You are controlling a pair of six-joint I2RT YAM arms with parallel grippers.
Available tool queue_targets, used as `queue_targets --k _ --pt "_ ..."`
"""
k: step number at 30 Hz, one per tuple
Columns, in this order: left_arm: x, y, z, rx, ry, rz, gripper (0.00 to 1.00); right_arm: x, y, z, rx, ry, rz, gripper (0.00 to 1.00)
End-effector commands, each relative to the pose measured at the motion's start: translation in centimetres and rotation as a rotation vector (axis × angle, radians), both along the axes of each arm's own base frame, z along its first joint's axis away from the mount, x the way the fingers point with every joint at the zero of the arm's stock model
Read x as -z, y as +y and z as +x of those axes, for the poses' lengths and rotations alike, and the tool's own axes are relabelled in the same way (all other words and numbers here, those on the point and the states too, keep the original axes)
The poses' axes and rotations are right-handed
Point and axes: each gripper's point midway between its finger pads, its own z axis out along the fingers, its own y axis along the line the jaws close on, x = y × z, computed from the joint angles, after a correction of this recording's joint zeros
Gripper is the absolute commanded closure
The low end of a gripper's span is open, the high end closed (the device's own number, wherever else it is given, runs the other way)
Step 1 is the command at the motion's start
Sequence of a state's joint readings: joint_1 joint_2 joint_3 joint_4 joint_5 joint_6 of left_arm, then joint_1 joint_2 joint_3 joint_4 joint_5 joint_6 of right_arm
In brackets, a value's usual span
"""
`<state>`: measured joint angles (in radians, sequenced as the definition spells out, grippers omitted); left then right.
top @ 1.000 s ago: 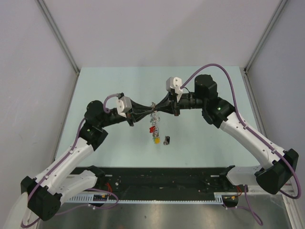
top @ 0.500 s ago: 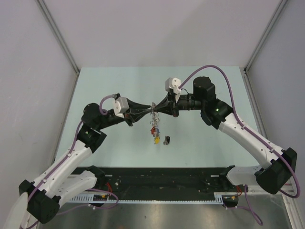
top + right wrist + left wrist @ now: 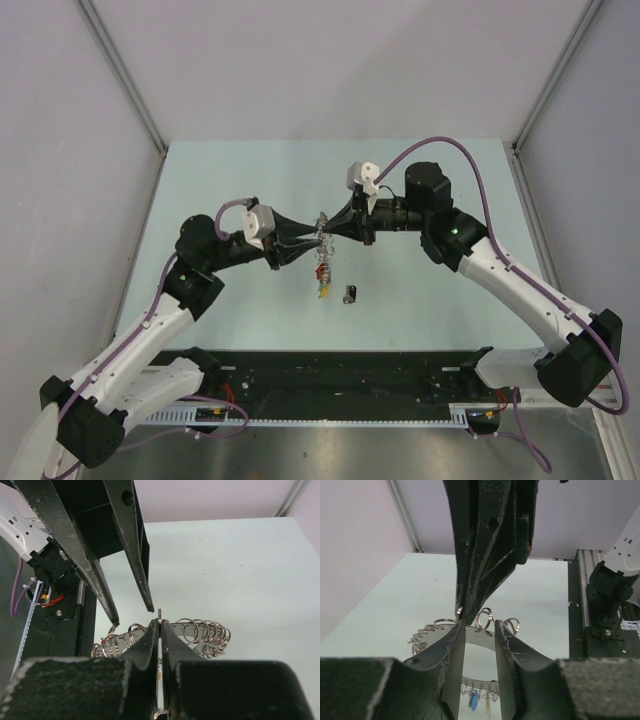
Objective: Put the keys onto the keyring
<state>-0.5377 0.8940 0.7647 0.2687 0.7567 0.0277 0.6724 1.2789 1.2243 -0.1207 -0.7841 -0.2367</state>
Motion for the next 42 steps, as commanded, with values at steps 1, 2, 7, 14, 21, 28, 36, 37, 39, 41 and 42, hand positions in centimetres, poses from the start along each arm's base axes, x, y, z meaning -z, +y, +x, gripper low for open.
queue_targets --k 1,2,7,14,21,28,36,37,39,41,42 --pt "0.0 -0.3 -1.7 0.075 0.019 0.02 0.65 -3.6 -0.2 -0.1 0.013 -0.092 0.087 1.0" --pt "0.1 -0.3 -1.7 0.079 0.015 0.028 0.64 -3.5 -0.2 0.0 0.013 -0.089 0.087 1.0" --pt "0.8 -0.3 -2.4 0.109 0.038 0.062 0.64 -3.3 -0.1 0.0 0.01 -0.085 0.084 1.0" --pt "1.0 -0.7 -1.7 0.1 0.067 0.052 0.66 -3.2 -0.1 0.0 0.007 -0.081 0.084 1.0" --pt "0.6 -1.0 -1.1 0.079 0.106 0.024 0.67 -2.9 0.1 -0.3 0.001 -0.074 0.078 1.0" --pt "0.2 -1.1 -1.5 0.083 0.103 0.011 0.67 -2.9 0.2 -0.2 0.003 -0.071 0.081 1.0" --pt "-1.5 -1.3 -4.4 0.208 0.046 -0.043 0.62 -2.5 0.0 0.0 0.028 -0.062 0.076 1.0" --pt "-1.4 -1.5 -5.1 0.235 0.033 -0.037 0.61 -2.6 0.0 0.0 0.03 -0.062 0.081 1.0" --pt "-1.3 -1.4 -5.7 0.249 0.028 -0.031 0.61 -2.5 -0.1 0.0 0.03 -0.059 0.081 1.0" --pt "-1.2 -1.2 -6.0 0.247 0.031 -0.031 0.61 -2.6 -0.1 0.0 0.032 -0.059 0.082 1.0" --pt "-1.1 -1.1 -5.9 0.236 0.036 -0.031 0.61 -2.5 -0.2 0.0 0.033 -0.056 0.081 1.0"
